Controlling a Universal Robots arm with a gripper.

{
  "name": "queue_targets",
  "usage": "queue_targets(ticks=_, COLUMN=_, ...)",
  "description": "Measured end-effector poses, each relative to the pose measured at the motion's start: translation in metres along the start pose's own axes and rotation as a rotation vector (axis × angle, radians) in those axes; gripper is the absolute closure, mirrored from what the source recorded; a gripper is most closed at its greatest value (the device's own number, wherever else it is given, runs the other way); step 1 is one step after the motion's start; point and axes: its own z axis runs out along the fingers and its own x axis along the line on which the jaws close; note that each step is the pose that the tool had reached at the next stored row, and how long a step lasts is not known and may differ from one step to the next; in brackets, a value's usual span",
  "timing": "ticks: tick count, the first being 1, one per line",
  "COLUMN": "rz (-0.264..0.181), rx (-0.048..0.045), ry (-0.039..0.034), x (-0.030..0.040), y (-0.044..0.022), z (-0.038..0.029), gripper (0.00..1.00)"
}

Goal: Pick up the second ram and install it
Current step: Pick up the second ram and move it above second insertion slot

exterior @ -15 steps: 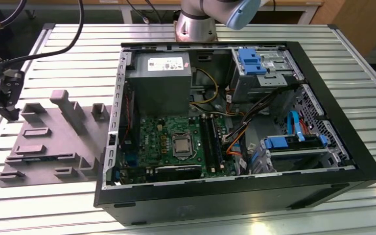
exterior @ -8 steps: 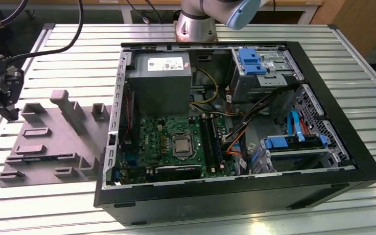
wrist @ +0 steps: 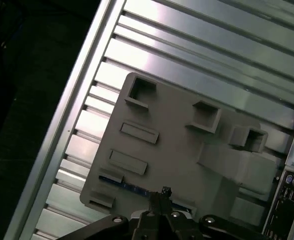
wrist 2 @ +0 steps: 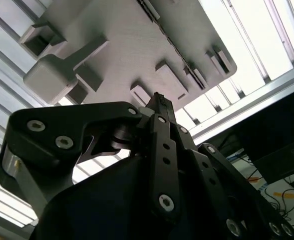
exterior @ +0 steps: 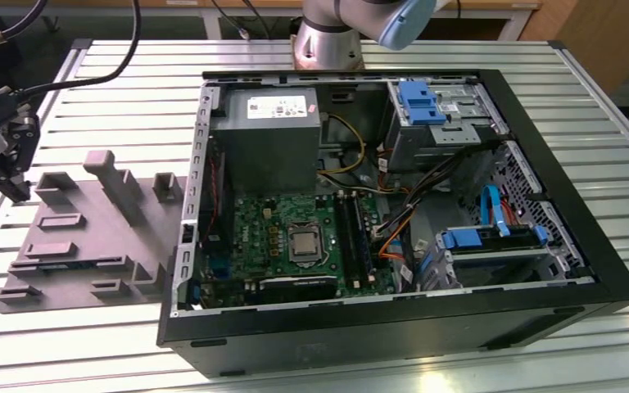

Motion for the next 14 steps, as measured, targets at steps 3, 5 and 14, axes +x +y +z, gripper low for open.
queue_targets(ticks=3, rz=-0.029, rx=-0.0008, ry=0.0012, x=0.0001, y=0.0000, z=0.0000, gripper=0.89)
queue_targets(ticks=5, rz=-0.047, rx=-0.0013, ry=0.0020, x=0.0001, y=0.0000, z=0.0000, gripper=0.89)
queue_targets(ticks=14, rz=-0.130, rx=-0.0036, ry=0.0057, x=0.0002, y=0.0001, z=0.0001, gripper=0.89)
